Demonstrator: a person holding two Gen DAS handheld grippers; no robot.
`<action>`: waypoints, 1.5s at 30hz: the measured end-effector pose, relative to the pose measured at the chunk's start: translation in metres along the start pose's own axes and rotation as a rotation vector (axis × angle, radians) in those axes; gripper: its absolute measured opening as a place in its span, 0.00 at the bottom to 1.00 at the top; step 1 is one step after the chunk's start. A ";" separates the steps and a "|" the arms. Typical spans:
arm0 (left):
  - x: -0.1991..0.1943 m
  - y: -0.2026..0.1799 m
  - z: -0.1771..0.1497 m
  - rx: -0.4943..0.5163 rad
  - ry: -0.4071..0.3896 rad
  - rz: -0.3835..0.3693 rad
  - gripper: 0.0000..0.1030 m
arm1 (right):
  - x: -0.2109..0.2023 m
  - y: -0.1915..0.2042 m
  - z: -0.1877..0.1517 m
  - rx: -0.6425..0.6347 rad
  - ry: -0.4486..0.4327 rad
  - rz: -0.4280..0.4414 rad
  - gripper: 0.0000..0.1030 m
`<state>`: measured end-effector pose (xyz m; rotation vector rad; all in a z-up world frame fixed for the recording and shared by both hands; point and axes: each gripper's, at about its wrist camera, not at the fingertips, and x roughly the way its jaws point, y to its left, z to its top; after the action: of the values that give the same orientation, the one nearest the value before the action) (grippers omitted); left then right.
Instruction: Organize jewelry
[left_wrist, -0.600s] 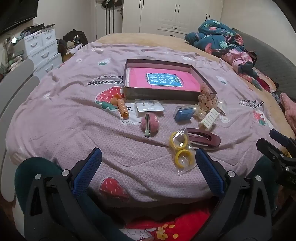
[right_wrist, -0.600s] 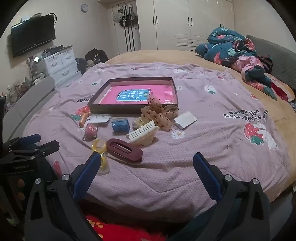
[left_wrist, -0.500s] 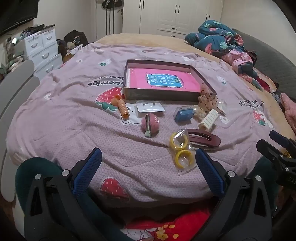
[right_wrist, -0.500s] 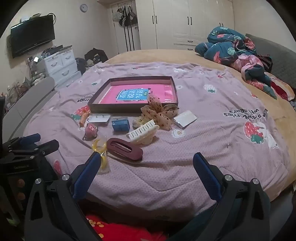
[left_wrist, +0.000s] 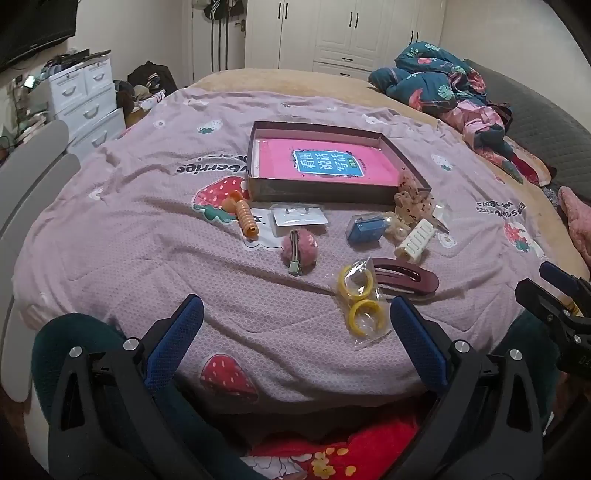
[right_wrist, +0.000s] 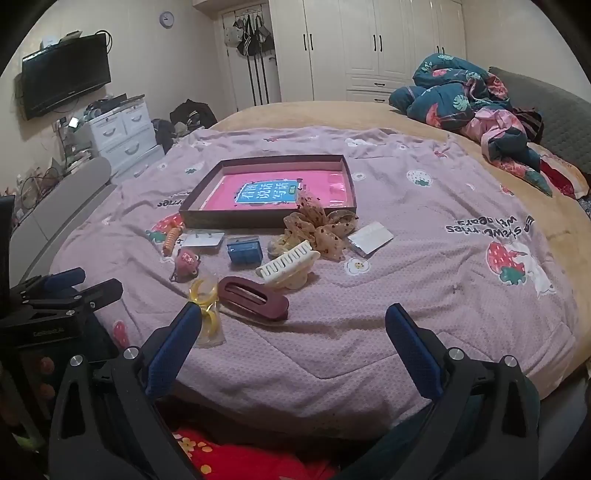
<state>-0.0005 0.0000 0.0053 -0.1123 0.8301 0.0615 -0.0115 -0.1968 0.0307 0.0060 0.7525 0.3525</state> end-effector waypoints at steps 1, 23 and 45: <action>0.000 0.000 0.000 0.000 -0.001 0.000 0.92 | 0.000 -0.001 0.000 0.001 0.001 0.002 0.96; -0.008 0.000 0.001 0.007 -0.015 0.007 0.92 | -0.004 0.004 0.000 -0.002 -0.004 0.012 0.96; -0.008 -0.003 0.000 0.008 -0.011 0.000 0.92 | -0.004 0.006 0.001 0.001 -0.001 0.022 0.96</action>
<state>-0.0050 -0.0031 0.0114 -0.1044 0.8191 0.0582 -0.0154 -0.1924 0.0349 0.0160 0.7517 0.3732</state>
